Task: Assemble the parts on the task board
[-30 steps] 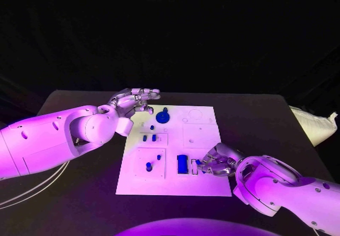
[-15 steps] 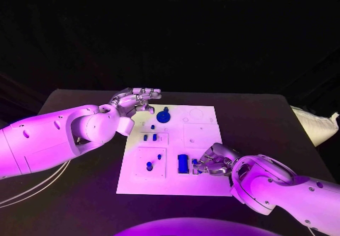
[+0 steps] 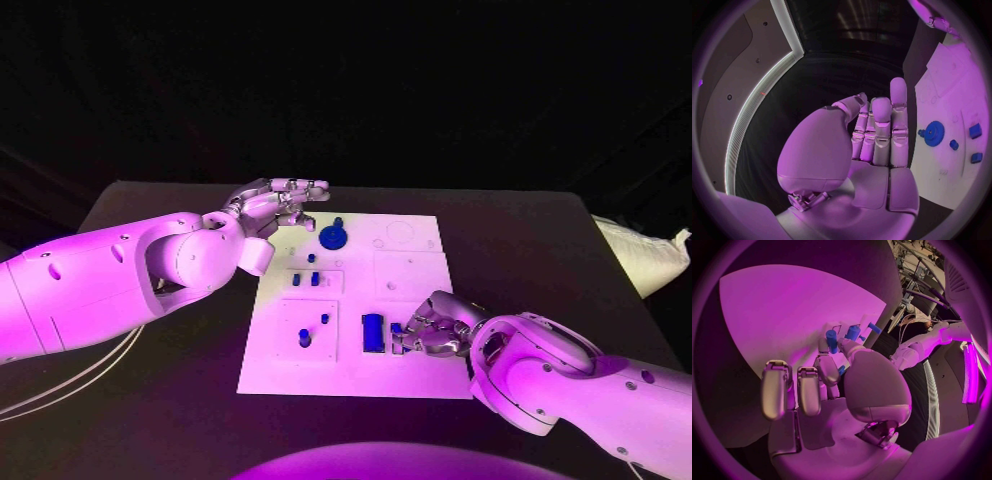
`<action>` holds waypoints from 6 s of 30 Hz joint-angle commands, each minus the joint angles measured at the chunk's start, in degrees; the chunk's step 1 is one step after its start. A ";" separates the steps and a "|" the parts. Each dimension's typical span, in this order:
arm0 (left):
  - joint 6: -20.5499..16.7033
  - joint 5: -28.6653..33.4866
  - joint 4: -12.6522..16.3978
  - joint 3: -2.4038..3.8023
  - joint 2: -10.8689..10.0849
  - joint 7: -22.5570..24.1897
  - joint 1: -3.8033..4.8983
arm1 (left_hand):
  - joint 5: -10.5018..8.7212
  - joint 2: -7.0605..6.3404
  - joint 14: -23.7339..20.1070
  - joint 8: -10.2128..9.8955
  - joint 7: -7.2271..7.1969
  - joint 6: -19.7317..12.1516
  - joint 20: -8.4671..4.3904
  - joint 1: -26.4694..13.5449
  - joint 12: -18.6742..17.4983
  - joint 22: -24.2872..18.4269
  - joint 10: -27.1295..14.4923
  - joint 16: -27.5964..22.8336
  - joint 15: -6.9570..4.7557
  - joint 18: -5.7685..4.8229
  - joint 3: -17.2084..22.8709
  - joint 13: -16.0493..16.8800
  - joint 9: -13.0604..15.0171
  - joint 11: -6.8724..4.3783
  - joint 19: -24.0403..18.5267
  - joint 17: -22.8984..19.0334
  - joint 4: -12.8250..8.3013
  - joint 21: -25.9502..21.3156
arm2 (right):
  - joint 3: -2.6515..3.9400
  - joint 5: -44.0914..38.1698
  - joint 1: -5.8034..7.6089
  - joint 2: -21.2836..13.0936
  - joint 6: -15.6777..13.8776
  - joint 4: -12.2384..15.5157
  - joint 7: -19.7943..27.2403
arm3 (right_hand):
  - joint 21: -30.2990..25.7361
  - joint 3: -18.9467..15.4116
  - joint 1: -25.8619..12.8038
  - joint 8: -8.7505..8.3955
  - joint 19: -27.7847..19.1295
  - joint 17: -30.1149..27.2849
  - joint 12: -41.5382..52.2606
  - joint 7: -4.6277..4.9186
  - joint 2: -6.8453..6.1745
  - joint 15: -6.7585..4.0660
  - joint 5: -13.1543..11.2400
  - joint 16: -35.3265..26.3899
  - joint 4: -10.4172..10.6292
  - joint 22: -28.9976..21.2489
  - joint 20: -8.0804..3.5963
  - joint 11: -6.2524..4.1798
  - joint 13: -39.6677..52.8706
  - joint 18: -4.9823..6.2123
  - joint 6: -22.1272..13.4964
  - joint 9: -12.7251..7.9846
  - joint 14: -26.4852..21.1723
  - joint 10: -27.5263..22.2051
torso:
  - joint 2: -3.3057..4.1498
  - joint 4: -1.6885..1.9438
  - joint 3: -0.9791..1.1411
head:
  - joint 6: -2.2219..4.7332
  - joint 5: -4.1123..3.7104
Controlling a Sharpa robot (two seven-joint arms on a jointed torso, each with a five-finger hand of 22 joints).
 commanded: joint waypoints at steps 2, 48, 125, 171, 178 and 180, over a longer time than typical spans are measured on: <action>1.12 -0.25 0.18 0.03 0.09 0.17 0.04 | 0.18 0.37 -0.45 0.40 0.11 -0.49 0.01 0.11 0.22 -0.10 -0.38 -0.18 -0.10 1.06 -0.04 -0.07 -0.05 0.20 -0.57 -0.12 -0.39 -0.13 | -0.04 -2.09 -0.06 0.22 1.84 0.06 -0.17 | -0.07 -1.63 -0.94 -0.38 0.17 8.50 -0.29 0.01 0.24 -0.32 0.39 0.15 0.57 0.13 -0.24 -0.40 -0.05 -0.73 0.24 0.12 4.79 0.41 | 0.01 0.00 0.00 | -0.01 0.03; 1.42 -0.25 -0.05 0.03 0.15 0.04 0.03 | 0.18 0.37 -0.45 0.40 0.11 -0.49 0.01 0.11 0.22 -0.10 -0.38 -0.18 -0.10 1.06 -0.04 -0.07 -0.05 0.20 -0.57 -0.12 -0.39 -0.13 | -0.03 -5.00 -0.09 0.20 2.76 0.11 0.30 | 0.32 -13.07 7.38 -0.74 0.50 9.38 0.27 -0.35 3.87 -0.58 -10.11 0.63 0.01 1.14 -0.46 -0.72 0.35 -0.90 0.89 0.71 4.96 0.88 | -0.01 -0.02 0.04 | -0.23 -0.21; -10.13 3.33 -8.85 -0.37 5.85 7.18 -4.24 | -6.59 8.01 -43.36 -6.54 -4.64 -31.50 1.88 -39.24 -10.56 -31.81 -33.28 -53.52 3.68 -3.11 -16.88 -4.07 -4.04 -0.77 -50.81 -32.14 -0.80 -29.83 | -0.12 68.19 9.23 9.33 -5.24 -31.24 57.61 | -74.19 -16.55 -21.79 -9.29 -50.45 -70.83 -64.06 2.23 7.16 4.62 -16.07 -85.77 -11.48 -72.15 4.27 4.85 -73.01 1.78 -37.00 -23.86 -47.99 -49.26 | -6.71 0.35 1.05 | 9.90 -2.15; -34.42 -6.10 1.07 2.06 6.81 15.21 -8.48 | -6.59 8.01 -66.75 -6.54 -9.81 -56.93 -5.92 -73.63 -10.56 -43.81 -60.26 -60.74 -0.62 -9.34 -27.48 -4.07 -4.04 -5.51 -73.89 -32.14 -0.80 -29.83 | -2.84 77.13 10.94 6.84 -24.05 -17.70 64.19 | -80.55 -16.55 -58.14 -9.29 -79.15 -74.92 -64.06 -3.33 7.16 4.62 -20.22 -85.77 -11.48 -72.15 -1.34 0.72 -73.01 -4.39 -65.45 -23.86 -79.26 -77.61 | -7.68 2.15 2.07 | 11.93 -2.80; -34.42 -6.10 1.07 2.06 6.81 15.21 -8.48 | -6.59 8.01 -70.99 -6.54 -9.81 -61.49 -5.92 -79.74 -10.56 -43.81 -64.98 -60.74 -0.62 -9.34 -27.48 -4.07 -4.04 -5.51 -73.89 -32.14 -0.80 -29.83 | -2.84 77.13 10.94 6.84 -24.05 -17.70 64.19 | -80.55 -16.55 -63.71 -9.29 -83.49 -74.92 -64.06 -3.33 7.16 4.62 -20.22 -85.77 -11.48 -72.15 -1.34 0.72 -73.01 -4.39 -65.45 -23.86 -83.92 -81.92 | -7.68 2.15 2.07 | 11.93 -2.80; -34.42 -6.10 1.07 2.06 6.81 15.21 -8.48 | -6.59 8.01 -70.99 -6.54 -9.81 -61.49 -5.92 -79.74 -10.56 -43.81 -64.98 -60.74 -0.62 -9.34 -27.48 -4.07 -4.04 -5.51 -73.89 -32.14 -0.80 -29.83 | -2.84 77.13 10.94 6.84 -24.05 -17.70 64.19 | -80.55 -16.55 -63.71 -9.29 -83.49 -74.92 -64.06 -3.33 7.16 4.62 -20.22 -85.77 -11.48 -72.15 -1.34 0.72 -73.01 -4.39 -65.45 -23.86 -83.92 -81.92 | -7.68 2.15 2.07 | 11.93 -2.80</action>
